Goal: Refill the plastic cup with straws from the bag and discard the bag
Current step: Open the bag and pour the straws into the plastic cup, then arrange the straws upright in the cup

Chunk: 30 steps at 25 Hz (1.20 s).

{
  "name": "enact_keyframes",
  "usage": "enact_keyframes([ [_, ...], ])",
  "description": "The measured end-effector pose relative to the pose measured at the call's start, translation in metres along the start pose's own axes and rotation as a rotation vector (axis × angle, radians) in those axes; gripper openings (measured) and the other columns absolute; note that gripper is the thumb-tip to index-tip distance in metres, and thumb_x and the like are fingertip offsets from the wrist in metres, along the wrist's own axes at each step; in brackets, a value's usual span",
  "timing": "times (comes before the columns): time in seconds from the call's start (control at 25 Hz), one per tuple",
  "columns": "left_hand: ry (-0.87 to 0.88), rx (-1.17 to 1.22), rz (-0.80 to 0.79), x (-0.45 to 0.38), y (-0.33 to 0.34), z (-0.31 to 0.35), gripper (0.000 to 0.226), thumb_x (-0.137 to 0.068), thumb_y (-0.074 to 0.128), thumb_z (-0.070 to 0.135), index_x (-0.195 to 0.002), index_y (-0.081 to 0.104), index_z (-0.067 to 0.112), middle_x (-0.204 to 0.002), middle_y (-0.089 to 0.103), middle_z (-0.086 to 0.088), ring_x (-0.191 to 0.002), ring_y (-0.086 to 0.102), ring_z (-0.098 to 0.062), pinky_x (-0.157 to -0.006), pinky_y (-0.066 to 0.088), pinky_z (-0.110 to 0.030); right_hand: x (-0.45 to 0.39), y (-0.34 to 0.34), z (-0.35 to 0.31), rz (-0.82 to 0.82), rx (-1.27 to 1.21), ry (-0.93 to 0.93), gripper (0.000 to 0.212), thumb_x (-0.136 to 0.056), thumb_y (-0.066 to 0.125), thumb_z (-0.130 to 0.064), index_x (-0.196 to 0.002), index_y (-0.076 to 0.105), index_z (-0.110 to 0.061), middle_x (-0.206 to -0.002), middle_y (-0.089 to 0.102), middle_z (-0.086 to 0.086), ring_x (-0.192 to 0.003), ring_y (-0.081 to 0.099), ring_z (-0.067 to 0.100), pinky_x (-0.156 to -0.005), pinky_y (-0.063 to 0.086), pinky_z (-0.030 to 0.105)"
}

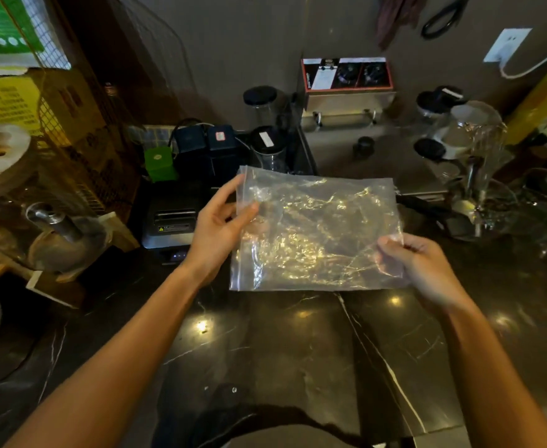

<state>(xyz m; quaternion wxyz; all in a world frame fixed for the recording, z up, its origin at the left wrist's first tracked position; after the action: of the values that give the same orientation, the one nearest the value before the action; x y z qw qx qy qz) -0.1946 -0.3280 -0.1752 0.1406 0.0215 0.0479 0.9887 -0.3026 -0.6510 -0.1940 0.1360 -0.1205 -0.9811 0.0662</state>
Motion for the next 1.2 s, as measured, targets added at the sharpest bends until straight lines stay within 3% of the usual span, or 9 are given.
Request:
enact_keyframes([
  [0.12, -0.067, 0.041, 0.054, 0.022, 0.003, -0.033, 0.062, -0.095, 0.067, 0.002, -0.150, 0.044, 0.018, -0.117, 0.077, -0.013, -0.102, 0.077, -0.029, -0.083, 0.064, -0.044, 0.014, -0.002, 0.040, -0.059, -0.010, 0.060, 0.030, -0.095, 0.068, -0.028, -0.103, 0.074, 0.000, -0.096, 0.075, 0.020, -0.086, 0.071, 0.029, -0.074, 0.059, 0.034],
  [0.2, -0.152, 0.022, 0.093, 0.037, 0.012, -0.060, 0.066, -0.092, 0.071, 0.001, -0.149, 0.043, 0.016, -0.111, 0.078, -0.015, -0.099, 0.078, -0.031, -0.083, 0.064, -0.045, 0.021, -0.005, 0.074, -0.034, -0.007, 0.147, 0.032, -0.094, 0.071, -0.029, -0.104, 0.073, 0.000, -0.103, 0.075, 0.024, -0.090, 0.070, 0.037, -0.084, 0.059, 0.046],
  [0.36, -0.354, -0.012, 0.114, 0.051, 0.045, -0.112, 0.038, -0.092, 0.072, 0.007, -0.127, 0.058, 0.000, -0.112, 0.073, -0.029, -0.097, 0.076, -0.039, -0.082, 0.064, -0.048, 0.027, -0.029, 0.135, 0.249, 0.026, 0.300, 0.016, -0.095, 0.072, -0.021, -0.097, 0.074, -0.005, -0.099, 0.075, 0.025, -0.087, 0.070, 0.036, -0.083, 0.058, 0.052],
  [0.52, -0.533, -0.067, 0.027, 0.048, 0.080, -0.144, 0.024, -0.097, 0.067, 0.009, -0.118, 0.063, -0.004, -0.110, 0.075, -0.025, -0.078, 0.078, -0.027, -0.067, 0.066, -0.034, 0.026, -0.063, 0.159, 0.430, 0.107, 0.374, 0.018, -0.096, 0.065, -0.011, -0.082, 0.072, -0.003, -0.079, 0.068, 0.021, -0.071, 0.061, 0.030, -0.063, 0.052, 0.039],
  [0.72, -0.648, -0.140, 0.029, 0.032, 0.122, -0.170, 0.021, -0.094, 0.072, 0.009, -0.112, 0.068, -0.001, -0.096, 0.074, -0.017, -0.066, 0.073, -0.017, -0.059, 0.063, -0.026, 0.018, -0.108, 0.192, 0.548, 0.252, 0.448, 0.018, -0.090, 0.067, -0.027, -0.088, 0.081, -0.015, -0.082, 0.079, 0.013, -0.083, 0.076, 0.034, -0.080, 0.063, 0.057],
  [0.88, -0.675, -0.145, -0.037, 0.025, 0.150, -0.177, 0.018, -0.098, 0.067, 0.008, -0.115, 0.070, 0.004, -0.092, 0.072, -0.007, -0.078, 0.070, -0.015, -0.068, 0.062, -0.022, 0.016, -0.123, 0.190, 0.606, 0.352, 0.456, 0.019, -0.091, 0.069, -0.029, -0.078, 0.077, -0.017, -0.079, 0.078, 0.013, -0.082, 0.075, 0.033, -0.079, 0.063, 0.051],
  [1.04, -0.645, -0.262, -0.132, 0.018, 0.154, -0.184, 0.006, -0.096, 0.070, 0.014, -0.097, 0.067, 0.019, -0.090, 0.068, 0.000, -0.093, 0.064, -0.017, -0.085, 0.053, -0.032, 0.013, -0.125, 0.188, 0.549, 0.587, 0.438, 0.024, -0.095, 0.063, -0.027, -0.094, 0.078, -0.008, -0.088, 0.077, 0.017, -0.090, 0.073, 0.035, -0.077, 0.056, 0.040],
  [1.12, -0.613, -0.343, -0.129, 0.012, 0.146, -0.184, 0.014, -0.093, 0.074, 0.021, -0.084, 0.064, 0.022, -0.085, 0.063, 0.004, -0.096, 0.060, -0.018, -0.087, 0.050, -0.035, 0.009, -0.118, 0.180, 0.535, 0.749, 0.398, 0.028, -0.094, 0.064, -0.028, -0.107, 0.075, -0.006, -0.104, 0.074, 0.021, -0.099, 0.070, 0.041, -0.081, 0.056, 0.043],
  [1.2, -0.557, -0.370, -0.048, 0.007, 0.133, -0.176, 0.014, -0.092, 0.075, 0.028, -0.100, 0.071, 0.017, -0.089, 0.068, 0.004, -0.097, 0.069, -0.021, -0.097, 0.056, -0.039, 0.003, -0.101, 0.164, 0.542, 0.838, 0.321, 0.034, -0.094, 0.066, -0.023, -0.121, 0.069, -0.002, -0.118, 0.067, 0.026, -0.107, 0.064, 0.047, -0.089, 0.055, 0.053],
])
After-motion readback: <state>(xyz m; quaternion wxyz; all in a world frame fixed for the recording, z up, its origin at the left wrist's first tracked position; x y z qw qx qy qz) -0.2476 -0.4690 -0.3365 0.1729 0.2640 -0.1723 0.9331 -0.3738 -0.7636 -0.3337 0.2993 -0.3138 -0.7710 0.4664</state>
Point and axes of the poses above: each hand's wrist, its own x-axis away from the middle knuckle, its own y-axis out of the palm, z = x × y, the point moved 2 cm from there along -x, towards the middle knuckle
